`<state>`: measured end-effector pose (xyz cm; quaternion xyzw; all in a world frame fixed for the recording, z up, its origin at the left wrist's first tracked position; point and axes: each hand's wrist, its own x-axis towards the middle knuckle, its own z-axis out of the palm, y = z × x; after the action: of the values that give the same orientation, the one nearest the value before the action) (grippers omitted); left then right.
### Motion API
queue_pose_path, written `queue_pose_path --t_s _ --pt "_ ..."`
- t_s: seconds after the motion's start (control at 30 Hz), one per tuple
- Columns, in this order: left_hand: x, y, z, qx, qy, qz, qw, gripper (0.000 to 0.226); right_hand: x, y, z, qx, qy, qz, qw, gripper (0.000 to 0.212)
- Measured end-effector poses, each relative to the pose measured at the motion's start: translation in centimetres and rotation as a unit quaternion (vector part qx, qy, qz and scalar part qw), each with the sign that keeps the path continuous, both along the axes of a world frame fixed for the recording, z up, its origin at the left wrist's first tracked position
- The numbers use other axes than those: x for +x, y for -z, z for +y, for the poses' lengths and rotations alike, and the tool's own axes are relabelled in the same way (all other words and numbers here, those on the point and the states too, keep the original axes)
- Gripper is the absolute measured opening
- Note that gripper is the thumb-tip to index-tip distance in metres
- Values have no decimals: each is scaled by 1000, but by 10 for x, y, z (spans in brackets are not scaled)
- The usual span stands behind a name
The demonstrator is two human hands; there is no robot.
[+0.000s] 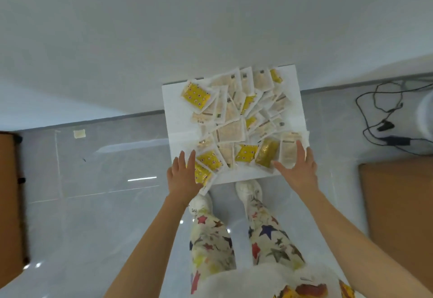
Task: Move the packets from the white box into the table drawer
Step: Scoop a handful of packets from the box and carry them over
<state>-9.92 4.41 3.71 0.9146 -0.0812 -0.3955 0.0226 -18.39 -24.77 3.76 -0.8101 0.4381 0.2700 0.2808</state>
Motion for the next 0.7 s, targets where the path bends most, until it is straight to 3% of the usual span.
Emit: queue_pose_path --t_s 0.23,0.43,0.57,0.7 --pt "3 60 3 -66 -31 -66 995 118 16 58 9 -9 -12 -9 1000 119" --pt "2 64 5 -123 -83 -114 982 87 16 63 20 -51 -6 -79 996 112" --pt "3 63 -5 -149 -126 -118 974 71 10 64 17 -24 47 -111 992 100" --pt "7 57 -11 -150 -162 -108 969 58 2 61 19 -28 24 -90 995 84"
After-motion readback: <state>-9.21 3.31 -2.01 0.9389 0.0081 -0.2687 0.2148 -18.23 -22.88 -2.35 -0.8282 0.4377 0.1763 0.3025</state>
